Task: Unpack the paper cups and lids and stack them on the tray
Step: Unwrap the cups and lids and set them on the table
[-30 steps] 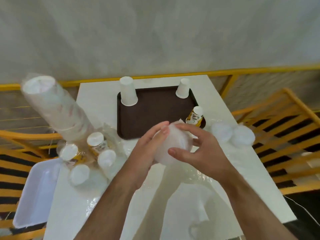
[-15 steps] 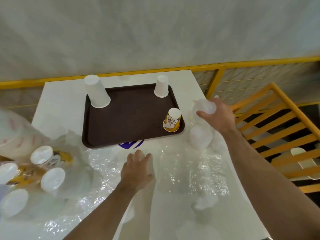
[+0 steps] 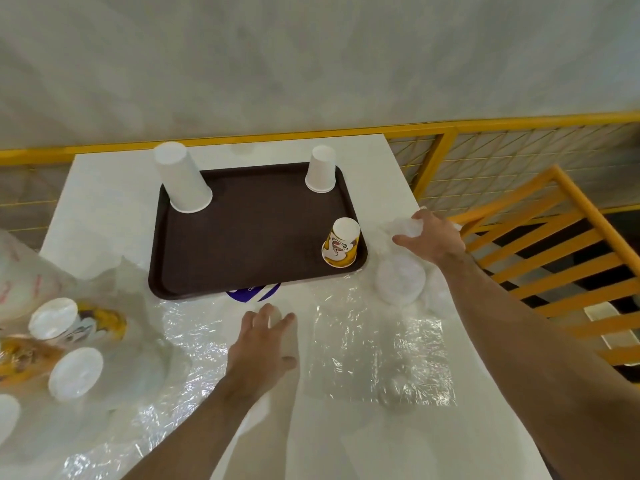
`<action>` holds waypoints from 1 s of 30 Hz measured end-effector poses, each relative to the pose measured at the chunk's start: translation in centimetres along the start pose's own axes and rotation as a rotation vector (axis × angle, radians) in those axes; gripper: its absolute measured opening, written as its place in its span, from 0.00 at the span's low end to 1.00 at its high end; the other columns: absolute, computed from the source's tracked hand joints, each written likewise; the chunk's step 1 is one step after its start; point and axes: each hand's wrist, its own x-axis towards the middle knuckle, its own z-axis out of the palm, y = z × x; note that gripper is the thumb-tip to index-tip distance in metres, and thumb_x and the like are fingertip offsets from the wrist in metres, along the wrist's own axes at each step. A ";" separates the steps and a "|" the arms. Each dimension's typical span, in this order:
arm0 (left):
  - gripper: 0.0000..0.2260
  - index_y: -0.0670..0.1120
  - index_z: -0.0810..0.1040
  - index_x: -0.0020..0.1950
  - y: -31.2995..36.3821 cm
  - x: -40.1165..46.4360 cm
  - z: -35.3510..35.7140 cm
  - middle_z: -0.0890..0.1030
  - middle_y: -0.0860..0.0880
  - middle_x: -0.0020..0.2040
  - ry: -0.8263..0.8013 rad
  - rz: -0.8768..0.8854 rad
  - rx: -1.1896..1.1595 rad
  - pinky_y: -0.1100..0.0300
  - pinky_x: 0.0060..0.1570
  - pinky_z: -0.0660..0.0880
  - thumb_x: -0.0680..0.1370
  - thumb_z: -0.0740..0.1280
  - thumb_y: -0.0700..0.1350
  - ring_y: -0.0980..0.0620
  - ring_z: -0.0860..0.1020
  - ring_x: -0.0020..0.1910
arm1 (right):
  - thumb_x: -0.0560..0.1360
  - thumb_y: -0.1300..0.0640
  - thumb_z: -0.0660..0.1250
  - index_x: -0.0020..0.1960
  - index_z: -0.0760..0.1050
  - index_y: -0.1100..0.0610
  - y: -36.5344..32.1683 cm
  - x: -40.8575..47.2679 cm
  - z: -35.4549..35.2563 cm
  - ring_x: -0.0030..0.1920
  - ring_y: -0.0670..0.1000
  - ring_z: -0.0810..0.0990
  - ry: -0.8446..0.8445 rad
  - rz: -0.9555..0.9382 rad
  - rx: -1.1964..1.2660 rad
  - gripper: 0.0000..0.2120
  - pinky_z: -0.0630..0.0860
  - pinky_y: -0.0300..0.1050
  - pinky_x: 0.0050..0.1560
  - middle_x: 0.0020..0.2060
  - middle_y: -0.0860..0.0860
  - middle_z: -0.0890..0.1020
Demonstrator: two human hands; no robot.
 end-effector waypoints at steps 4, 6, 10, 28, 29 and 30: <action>0.34 0.59 0.59 0.77 -0.2 0.0 0.3 0.56 0.50 0.76 0.014 0.011 -0.007 0.53 0.58 0.76 0.75 0.71 0.59 0.47 0.57 0.72 | 0.71 0.37 0.73 0.71 0.70 0.51 -0.8 0.2 -0.2 0.64 0.57 0.76 0.002 -0.020 -0.040 0.34 0.76 0.51 0.52 0.67 0.53 0.75; 0.35 0.59 0.58 0.77 -0.2 0.0 0.5 0.55 0.51 0.76 0.020 0.007 -0.008 0.53 0.58 0.77 0.75 0.71 0.59 0.47 0.57 0.72 | 0.71 0.35 0.72 0.72 0.69 0.50 -1.1 0.3 0.1 0.66 0.58 0.74 -0.047 -0.033 -0.088 0.35 0.76 0.54 0.57 0.70 0.54 0.73; 0.35 0.60 0.59 0.77 -0.3 -0.1 0.7 0.55 0.51 0.75 0.030 0.008 -0.011 0.54 0.57 0.78 0.74 0.71 0.59 0.48 0.57 0.71 | 0.70 0.31 0.70 0.75 0.67 0.48 -1.4 0.3 0.5 0.71 0.60 0.70 -0.127 -0.033 -0.140 0.39 0.75 0.60 0.64 0.74 0.54 0.68; 0.13 0.55 0.77 0.64 -1.8 -6.4 -6.6 0.79 0.54 0.61 0.109 -0.114 -0.429 0.55 0.62 0.73 0.79 0.65 0.50 0.53 0.76 0.59 | 0.75 0.53 0.67 0.54 0.82 0.49 -9.0 -14.5 -1.4 0.52 0.55 0.82 0.150 -0.276 0.102 0.09 0.80 0.50 0.51 0.51 0.49 0.85; 0.12 0.55 0.77 0.63 -2.0 -7.5 -7.3 0.79 0.55 0.60 0.133 -0.118 -0.460 0.56 0.62 0.73 0.80 0.65 0.50 0.54 0.76 0.58 | 0.75 0.54 0.67 0.52 0.82 0.49 -10.2 -16.2 -1.2 0.49 0.54 0.83 0.154 -0.317 0.133 0.08 0.80 0.49 0.50 0.49 0.49 0.85; 0.11 0.55 0.78 0.62 -2.4 -8.8 -8.0 0.80 0.55 0.58 0.163 -0.121 -0.491 0.56 0.61 0.74 0.80 0.65 0.50 0.55 0.76 0.56 | 0.75 0.55 0.67 0.50 0.83 0.49 -11.6 -17.9 -0.9 0.47 0.53 0.82 0.165 -0.366 0.160 0.07 0.79 0.47 0.48 0.46 0.48 0.85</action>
